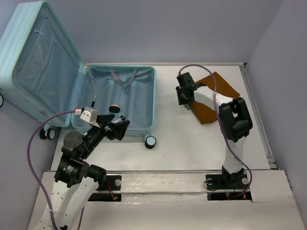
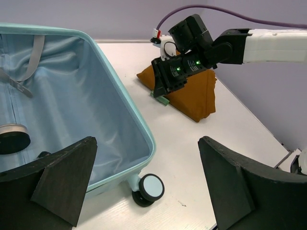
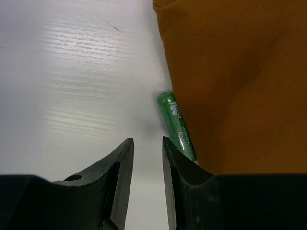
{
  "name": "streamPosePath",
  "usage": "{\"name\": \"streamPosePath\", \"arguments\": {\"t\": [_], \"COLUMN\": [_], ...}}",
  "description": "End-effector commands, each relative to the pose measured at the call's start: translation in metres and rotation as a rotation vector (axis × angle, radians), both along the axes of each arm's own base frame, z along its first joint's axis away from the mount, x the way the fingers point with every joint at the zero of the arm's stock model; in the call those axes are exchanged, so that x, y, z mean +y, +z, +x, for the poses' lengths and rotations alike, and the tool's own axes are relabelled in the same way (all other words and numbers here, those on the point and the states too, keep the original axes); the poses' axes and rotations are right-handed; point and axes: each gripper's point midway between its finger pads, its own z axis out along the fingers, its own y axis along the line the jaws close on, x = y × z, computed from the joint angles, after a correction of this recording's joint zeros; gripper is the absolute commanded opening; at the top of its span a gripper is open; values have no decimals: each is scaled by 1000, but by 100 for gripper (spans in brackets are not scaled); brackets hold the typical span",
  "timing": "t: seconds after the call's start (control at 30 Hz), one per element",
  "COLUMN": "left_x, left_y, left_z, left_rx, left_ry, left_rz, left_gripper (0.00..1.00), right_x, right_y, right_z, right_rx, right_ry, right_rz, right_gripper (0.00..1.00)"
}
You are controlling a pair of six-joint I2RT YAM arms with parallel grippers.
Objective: Pack the luggage
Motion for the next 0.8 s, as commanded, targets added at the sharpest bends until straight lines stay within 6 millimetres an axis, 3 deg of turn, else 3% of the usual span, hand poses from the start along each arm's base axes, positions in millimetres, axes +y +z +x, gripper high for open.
{"name": "streamPosePath", "arguments": {"t": [0.0, 0.27, 0.5, 0.63, 0.7, 0.77], "left_x": [-4, -3, -3, -3, -3, -2], "left_y": [8, 7, 8, 8, 8, 8], "left_z": [1, 2, 2, 1, 1, 2], "left_rx": [-38, -35, -38, -39, -40, -38], "left_ry": [-17, -15, -15, -17, -15, -11], "left_rz": [-9, -10, -9, -10, -9, -11], "left_gripper": [99, 99, 99, 99, 99, 99], "right_x": [-18, -34, -23, -16, -14, -10], "right_y": [7, -6, -37, -33, -19, 3], "right_z": [13, 17, 2, -5, -7, -9], "right_rx": [-32, -14, 80, 92, 71, 34], "right_ry": [-22, -44, -18, -10, -15, -10], "right_rz": [-88, -142, -88, -36, -10, 32], "right_gripper": [36, 38, 33, 26, 14, 12]}}
